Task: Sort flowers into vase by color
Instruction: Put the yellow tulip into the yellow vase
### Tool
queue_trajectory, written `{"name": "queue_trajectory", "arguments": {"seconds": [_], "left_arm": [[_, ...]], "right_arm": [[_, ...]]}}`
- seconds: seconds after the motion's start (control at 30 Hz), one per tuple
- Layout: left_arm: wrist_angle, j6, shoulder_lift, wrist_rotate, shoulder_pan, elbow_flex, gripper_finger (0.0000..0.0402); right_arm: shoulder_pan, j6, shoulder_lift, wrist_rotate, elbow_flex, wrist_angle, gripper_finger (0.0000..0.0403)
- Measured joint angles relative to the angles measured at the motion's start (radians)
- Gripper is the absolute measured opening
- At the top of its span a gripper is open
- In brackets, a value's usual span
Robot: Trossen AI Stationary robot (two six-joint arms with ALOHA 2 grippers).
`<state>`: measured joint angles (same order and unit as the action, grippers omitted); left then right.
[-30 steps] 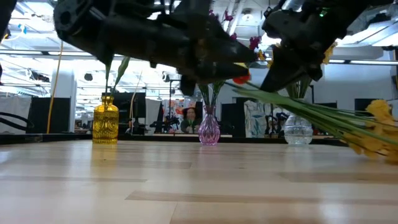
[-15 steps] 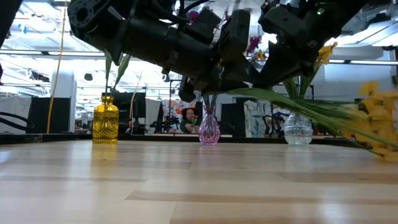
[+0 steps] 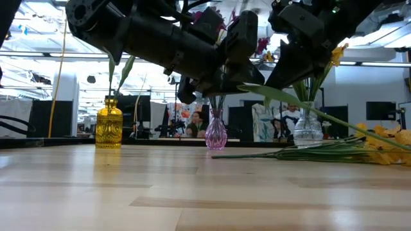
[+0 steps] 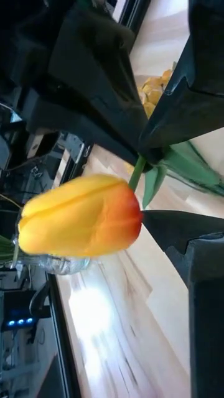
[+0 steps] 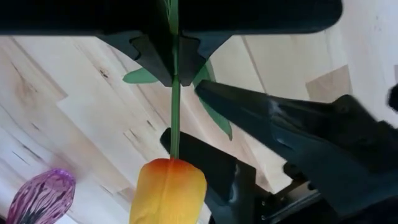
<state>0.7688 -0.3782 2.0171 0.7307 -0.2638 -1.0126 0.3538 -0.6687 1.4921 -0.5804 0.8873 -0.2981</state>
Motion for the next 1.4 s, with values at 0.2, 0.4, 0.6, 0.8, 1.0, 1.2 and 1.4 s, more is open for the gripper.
{"name": "queue_trajectory", "arguments": {"seconds": [0.2,0.4,0.6,0.8,1.0,1.2,1.4], "left_arm": [[0.019,0.0,0.0,0.0,0.0,0.0,0.0163],[0.056,0.023,-0.001,0.0,0.0,0.0,0.0153],[0.053,0.018,-0.001,0.0,0.002,0.0,0.0111],[0.057,0.017,-0.002,-0.001,0.002,0.0,0.0062],[0.066,0.025,-0.002,-0.013,0.002,0.0,0.001],[0.063,0.034,-0.003,-0.011,0.002,0.0,0.0006],[0.039,0.114,-0.029,-0.012,0.003,0.001,0.0002]], "right_arm": [[0.0,0.022,0.0,0.002,0.0,0.002,0.0036],[0.0,0.03,0.0,0.002,0.0,0.003,0.0036],[0.006,0.119,0.0,0.003,0.0,0.057,0.0036],[0.011,0.146,0.0,0.003,-0.002,0.079,0.0036],[0.011,0.146,0.0,0.003,-0.002,0.082,0.0046],[-0.003,0.146,0.0,0.007,-0.002,0.091,0.0084],[-0.014,0.145,0.0,0.027,-0.001,0.108,0.0151]]}}
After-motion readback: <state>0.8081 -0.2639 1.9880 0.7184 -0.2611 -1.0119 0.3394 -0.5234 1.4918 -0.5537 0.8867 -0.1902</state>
